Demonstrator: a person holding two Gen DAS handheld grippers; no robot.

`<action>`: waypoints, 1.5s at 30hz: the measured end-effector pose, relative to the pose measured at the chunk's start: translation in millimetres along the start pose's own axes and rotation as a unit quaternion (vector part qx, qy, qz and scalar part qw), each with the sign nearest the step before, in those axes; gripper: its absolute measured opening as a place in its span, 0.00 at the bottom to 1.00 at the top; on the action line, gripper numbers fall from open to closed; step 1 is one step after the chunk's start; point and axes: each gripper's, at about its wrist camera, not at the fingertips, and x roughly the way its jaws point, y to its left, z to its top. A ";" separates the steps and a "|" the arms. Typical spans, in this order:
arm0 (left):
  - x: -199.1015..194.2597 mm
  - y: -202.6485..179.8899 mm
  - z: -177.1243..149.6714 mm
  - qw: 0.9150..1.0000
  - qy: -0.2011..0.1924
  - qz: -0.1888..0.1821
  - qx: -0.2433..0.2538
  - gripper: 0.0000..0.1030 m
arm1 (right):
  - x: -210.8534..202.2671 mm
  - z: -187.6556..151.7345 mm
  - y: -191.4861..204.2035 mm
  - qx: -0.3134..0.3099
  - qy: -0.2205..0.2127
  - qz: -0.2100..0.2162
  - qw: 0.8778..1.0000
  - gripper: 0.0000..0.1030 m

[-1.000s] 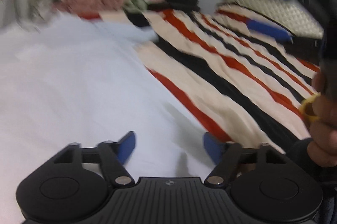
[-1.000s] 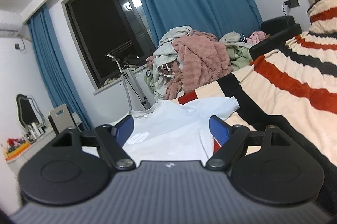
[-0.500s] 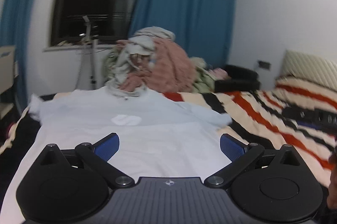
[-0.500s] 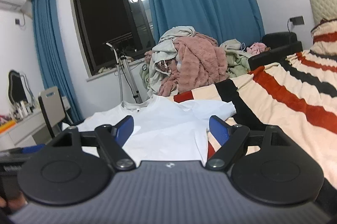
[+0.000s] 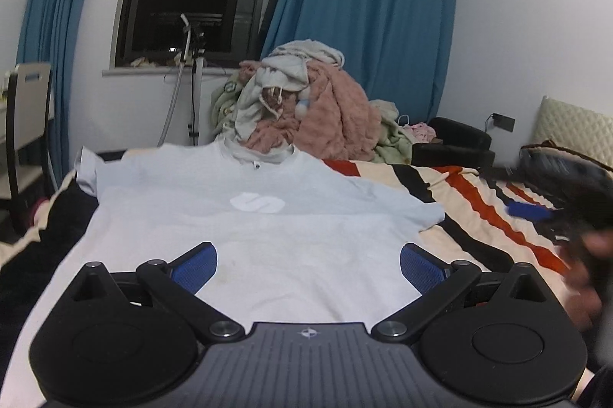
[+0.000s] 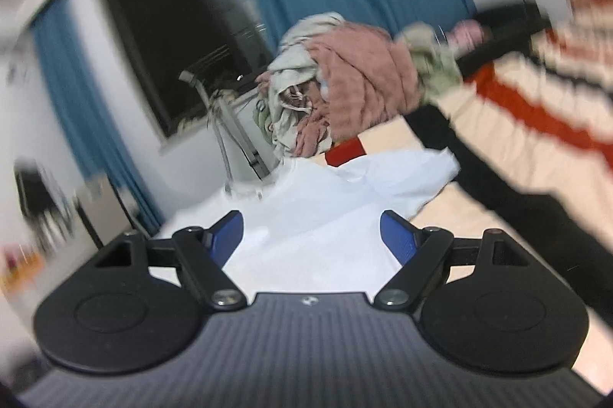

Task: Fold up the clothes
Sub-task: 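Grasp the side edge of the white T-shirt with the right gripper, then fold the grasped side over the shirt body with the right gripper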

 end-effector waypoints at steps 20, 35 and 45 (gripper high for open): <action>76.7 27.0 -22.7 0.998 0.044 0.022 -0.040 1.00 | 267.1 -12.9 -184.9 0.233 0.006 0.048 0.971 0.78; 123.9 50.7 -20.6 0.995 0.075 0.021 -0.070 1.00 | 338.1 26.0 -171.2 0.114 0.016 0.019 0.993 0.32; 79.3 86.6 24.5 0.996 0.048 0.053 -0.058 1.00 | 273.0 89.6 -37.2 -0.100 -0.051 -0.068 0.991 0.08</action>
